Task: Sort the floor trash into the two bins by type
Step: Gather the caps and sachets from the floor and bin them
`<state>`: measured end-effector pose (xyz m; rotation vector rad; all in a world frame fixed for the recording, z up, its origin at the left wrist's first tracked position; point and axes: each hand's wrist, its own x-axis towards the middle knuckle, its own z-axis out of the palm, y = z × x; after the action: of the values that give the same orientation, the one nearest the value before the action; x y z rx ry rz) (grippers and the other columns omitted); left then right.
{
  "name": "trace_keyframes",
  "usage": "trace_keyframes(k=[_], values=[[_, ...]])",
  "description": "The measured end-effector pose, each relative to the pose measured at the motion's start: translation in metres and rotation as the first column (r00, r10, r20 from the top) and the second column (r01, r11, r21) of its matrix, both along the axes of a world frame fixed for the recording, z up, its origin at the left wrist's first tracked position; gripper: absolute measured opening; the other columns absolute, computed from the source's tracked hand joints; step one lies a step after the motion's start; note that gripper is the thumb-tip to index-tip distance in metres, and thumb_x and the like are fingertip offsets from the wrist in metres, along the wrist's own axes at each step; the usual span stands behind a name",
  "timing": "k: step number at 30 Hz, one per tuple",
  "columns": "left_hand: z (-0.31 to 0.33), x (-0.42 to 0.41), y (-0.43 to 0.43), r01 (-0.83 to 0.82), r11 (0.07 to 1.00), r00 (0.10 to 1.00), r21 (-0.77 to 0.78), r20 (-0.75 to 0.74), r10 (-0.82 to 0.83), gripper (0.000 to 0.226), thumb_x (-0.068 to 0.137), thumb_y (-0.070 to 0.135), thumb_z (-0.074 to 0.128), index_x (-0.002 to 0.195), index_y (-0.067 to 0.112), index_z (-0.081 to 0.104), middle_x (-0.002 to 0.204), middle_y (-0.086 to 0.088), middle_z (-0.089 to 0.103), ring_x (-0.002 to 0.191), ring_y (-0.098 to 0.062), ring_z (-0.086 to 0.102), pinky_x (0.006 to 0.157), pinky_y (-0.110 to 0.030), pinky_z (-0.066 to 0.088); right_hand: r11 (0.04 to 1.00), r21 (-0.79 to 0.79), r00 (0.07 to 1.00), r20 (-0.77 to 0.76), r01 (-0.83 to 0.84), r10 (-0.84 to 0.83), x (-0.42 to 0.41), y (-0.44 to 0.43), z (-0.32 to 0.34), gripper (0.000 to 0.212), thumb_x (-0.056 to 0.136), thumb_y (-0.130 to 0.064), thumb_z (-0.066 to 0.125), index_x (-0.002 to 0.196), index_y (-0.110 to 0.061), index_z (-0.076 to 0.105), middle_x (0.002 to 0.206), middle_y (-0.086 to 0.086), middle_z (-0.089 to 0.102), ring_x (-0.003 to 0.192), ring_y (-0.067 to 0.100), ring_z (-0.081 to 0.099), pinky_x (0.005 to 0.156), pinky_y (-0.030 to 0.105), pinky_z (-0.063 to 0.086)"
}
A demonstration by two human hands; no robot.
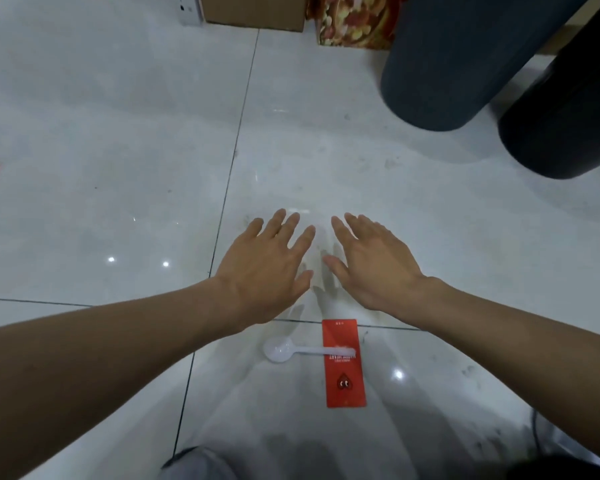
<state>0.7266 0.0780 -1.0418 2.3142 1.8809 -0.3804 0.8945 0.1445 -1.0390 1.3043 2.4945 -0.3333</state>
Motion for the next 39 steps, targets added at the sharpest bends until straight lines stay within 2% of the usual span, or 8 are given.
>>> trace_keyframes(k=[9, 12, 16, 22, 31, 35, 37, 39], values=[[-0.028, 0.001, -0.041, 0.106, 0.982, 0.994, -0.156, 0.058, -0.098, 0.070, 0.099, 0.054, 0.022, 0.153, 0.018, -0.005, 0.161, -0.011, 0.000, 0.149, -0.027, 0.000, 0.120, -0.042, 0.012, 0.974, -0.141, 0.975, 0.111, -0.174, 0.191, 0.030, -0.046, -0.030, 0.066, 0.101, -0.048, 0.031, 0.153, -0.011, 0.011, 0.159, 0.011, 0.019, 0.146, 0.027, 0.017, 0.118, 0.036, 0.017], [-0.037, 0.002, -0.055, 0.147, 0.972, 0.984, -0.185, 0.126, -0.125, 0.072, 0.099, 0.050, 0.035, 0.153, 0.017, 0.003, 0.159, -0.012, 0.013, 0.146, -0.028, 0.013, 0.117, -0.040, 0.021, 0.960, -0.172, 0.962, 0.126, -0.220, 0.243, 0.032, -0.055, -0.037, 0.067, 0.101, -0.047, 0.032, 0.153, -0.010, 0.012, 0.159, 0.011, 0.018, 0.146, 0.027, 0.015, 0.118, 0.037, 0.019], [-0.051, 0.001, -0.065, 0.161, 0.968, 0.959, -0.194, 0.260, -0.108, 0.071, 0.093, 0.039, 0.056, 0.150, 0.018, 0.019, 0.141, -0.006, 0.040, 0.125, -0.023, 0.040, 0.102, -0.035, 0.040, 0.955, -0.152, 0.959, 0.085, -0.255, 0.270, 0.033, -0.057, -0.034, 0.064, 0.100, -0.046, 0.034, 0.151, -0.010, 0.017, 0.156, 0.010, 0.025, 0.143, 0.026, 0.022, 0.116, 0.035, 0.023], [-0.060, 0.003, -0.057, 0.219, 0.957, 0.954, -0.188, 0.245, -0.170, 0.053, 0.092, 0.032, 0.059, 0.137, 0.017, 0.037, 0.122, -0.006, 0.044, 0.107, -0.021, 0.041, 0.086, -0.032, 0.042, 0.950, -0.179, 0.963, 0.045, -0.255, 0.267, 0.037, -0.062, -0.030, 0.060, 0.102, -0.043, 0.034, 0.151, -0.011, 0.021, 0.155, 0.007, 0.028, 0.142, 0.023, 0.026, 0.115, 0.032, 0.026], [-0.064, 0.001, -0.048, 0.079, 0.959, 0.934, -0.272, 0.357, 0.024, 0.031, 0.093, 0.024, 0.057, 0.122, 0.017, 0.050, 0.109, -0.004, 0.057, 0.099, -0.023, 0.052, 0.081, -0.034, 0.043, 0.961, -0.165, 0.974, 0.008, -0.220, 0.225, 0.038, -0.056, -0.031, 0.059, 0.102, -0.043, 0.034, 0.151, -0.011, 0.023, 0.155, 0.006, 0.031, 0.142, 0.021, 0.027, 0.111, 0.030, 0.027], [-0.064, -0.001, -0.047, 0.039, 0.968, 0.912, -0.248, 0.405, 0.068, 0.014, 0.092, 0.015, 0.054, 0.105, 0.017, 0.059, 0.099, -0.001, 0.060, 0.090, -0.022, 0.055, 0.073, -0.031, 0.042, 0.967, -0.157, 0.980, -0.026, -0.201, 0.199, 0.037, -0.054, -0.030, 0.057, 0.102, -0.042, 0.034, 0.150, -0.012, 0.026, 0.154, 0.004, 0.034, 0.141, 0.019, 0.029, 0.110, 0.030, 0.030], [-0.063, -0.003, -0.044, -0.027, 0.970, 0.889, -0.240, 0.438, 0.133, 0.013, 0.091, 0.011, 0.054, 0.100, 0.017, 0.061, 0.096, 0.000, 0.059, 0.088, -0.020, 0.055, 0.072, -0.032, 0.044, 0.972, -0.169, 0.986, -0.054, -0.166, 0.159, 0.037, -0.053, -0.030, 0.054, 0.102, -0.042, 0.036, 0.147, -0.012, 0.033, 0.149, 0.004, 0.040, 0.137, 0.020, 0.035, 0.107, 0.032, 0.035], [-0.061, -0.003, -0.039, -0.100, 0.972, 0.850, -0.211, 0.490, 0.194, 0.012, 0.090, 0.009, 0.056, 0.097, 0.016, 0.063, 0.093, -0.001, 0.060, 0.086, -0.020, 0.056, 0.073, -0.034, 0.047, 0.975, -0.203, 0.990, -0.125, -0.085, 0.060, 0.035, -0.052, -0.031, 0.045, 0.100, -0.041, 0.041, 0.134, -0.012, 0.048, 0.134, 0.006, 0.055, 0.122, 0.023, 0.050, 0.096, 0.037, 0.045]])
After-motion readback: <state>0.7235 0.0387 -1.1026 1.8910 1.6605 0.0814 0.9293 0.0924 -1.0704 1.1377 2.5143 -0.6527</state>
